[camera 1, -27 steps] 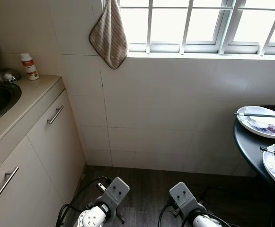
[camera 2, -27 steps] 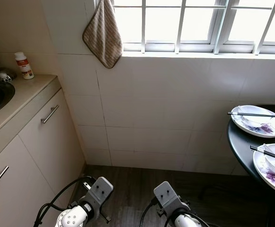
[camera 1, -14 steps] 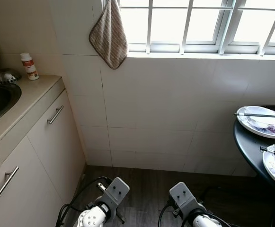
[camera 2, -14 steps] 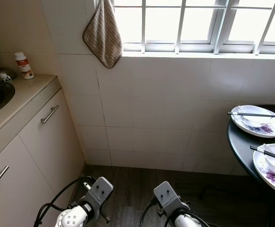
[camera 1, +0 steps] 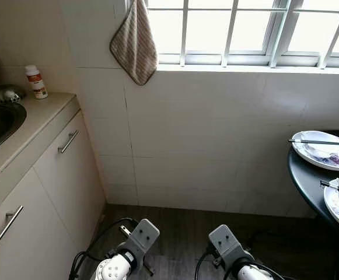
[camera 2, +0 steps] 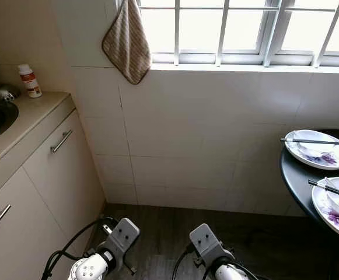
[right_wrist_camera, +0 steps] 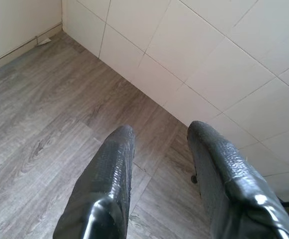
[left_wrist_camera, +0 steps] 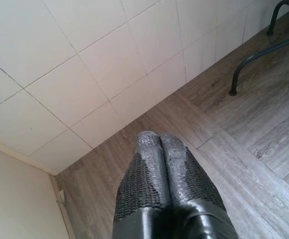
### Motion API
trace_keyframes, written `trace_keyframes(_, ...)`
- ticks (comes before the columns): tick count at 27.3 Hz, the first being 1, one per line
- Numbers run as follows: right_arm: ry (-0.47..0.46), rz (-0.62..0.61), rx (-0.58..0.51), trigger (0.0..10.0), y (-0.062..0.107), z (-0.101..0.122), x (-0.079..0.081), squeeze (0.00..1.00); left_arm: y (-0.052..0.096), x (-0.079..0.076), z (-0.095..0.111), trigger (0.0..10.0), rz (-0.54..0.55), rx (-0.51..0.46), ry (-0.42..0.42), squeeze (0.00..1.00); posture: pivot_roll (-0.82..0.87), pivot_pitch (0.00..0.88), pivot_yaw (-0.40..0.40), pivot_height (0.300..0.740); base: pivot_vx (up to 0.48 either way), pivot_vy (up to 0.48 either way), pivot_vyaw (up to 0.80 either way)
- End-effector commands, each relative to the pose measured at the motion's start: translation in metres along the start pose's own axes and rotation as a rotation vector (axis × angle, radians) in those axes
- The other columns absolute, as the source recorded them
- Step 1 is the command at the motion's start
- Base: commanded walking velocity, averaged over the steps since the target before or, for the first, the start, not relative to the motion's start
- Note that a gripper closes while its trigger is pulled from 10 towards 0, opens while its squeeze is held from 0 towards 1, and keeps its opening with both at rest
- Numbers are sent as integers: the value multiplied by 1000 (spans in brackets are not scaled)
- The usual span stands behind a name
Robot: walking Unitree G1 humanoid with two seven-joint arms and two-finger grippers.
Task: Kitchen organization
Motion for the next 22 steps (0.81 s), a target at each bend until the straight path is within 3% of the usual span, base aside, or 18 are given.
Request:
trace_keyframes(1,-153,-29,-247,10000,7,34,-15,0,7,29,3,10000,141,-85,195,0,68,0,-22,740,0,0,0)
trace_keyframes(22,-107,-38,-256,10000,15,28,-15,0,14,21,2,10000,129,-99,184,0,55,0,-21,740,0,0,0)
Point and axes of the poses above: a point about 5 cm out from each wrist's last joint towards the gripper, its own y axis pointing back from the gripper into the wrist, its own z axis along the axis of the wrist's last joint, x = y × z, the point moved 5 cm from there along -y, pointing out of the wrist towards the gripper, and after that the axes turned 13 degrees about -y, right-handed, at the moved point
